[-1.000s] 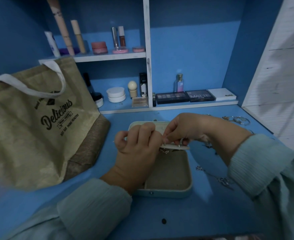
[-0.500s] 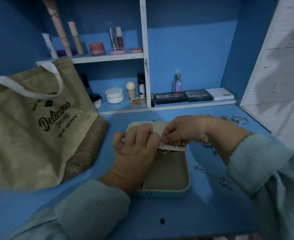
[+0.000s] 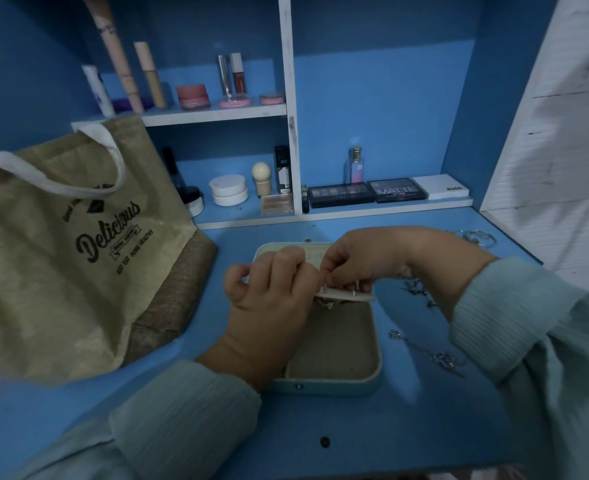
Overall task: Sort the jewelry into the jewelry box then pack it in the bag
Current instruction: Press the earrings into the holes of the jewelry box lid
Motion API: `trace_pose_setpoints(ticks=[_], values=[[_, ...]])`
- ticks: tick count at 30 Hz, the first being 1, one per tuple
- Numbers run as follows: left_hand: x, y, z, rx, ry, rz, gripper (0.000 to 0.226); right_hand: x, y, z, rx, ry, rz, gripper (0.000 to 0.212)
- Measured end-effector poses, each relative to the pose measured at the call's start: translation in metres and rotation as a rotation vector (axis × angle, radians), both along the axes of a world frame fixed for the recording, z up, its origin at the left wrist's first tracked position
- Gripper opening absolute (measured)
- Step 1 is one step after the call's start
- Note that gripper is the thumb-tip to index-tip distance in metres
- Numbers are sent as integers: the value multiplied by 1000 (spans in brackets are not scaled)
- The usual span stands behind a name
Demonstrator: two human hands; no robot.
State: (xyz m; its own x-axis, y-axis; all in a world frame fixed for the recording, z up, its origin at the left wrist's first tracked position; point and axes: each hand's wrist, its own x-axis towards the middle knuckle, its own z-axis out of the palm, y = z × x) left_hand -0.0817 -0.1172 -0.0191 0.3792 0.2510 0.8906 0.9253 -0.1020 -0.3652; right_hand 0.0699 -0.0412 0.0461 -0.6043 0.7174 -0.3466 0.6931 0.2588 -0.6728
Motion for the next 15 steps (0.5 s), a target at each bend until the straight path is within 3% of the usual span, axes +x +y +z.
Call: trace_pose_setpoints(ticks=[15], values=[[1,1,1,-15,2,19,36,-1,-5,8,50,11,-13,12]])
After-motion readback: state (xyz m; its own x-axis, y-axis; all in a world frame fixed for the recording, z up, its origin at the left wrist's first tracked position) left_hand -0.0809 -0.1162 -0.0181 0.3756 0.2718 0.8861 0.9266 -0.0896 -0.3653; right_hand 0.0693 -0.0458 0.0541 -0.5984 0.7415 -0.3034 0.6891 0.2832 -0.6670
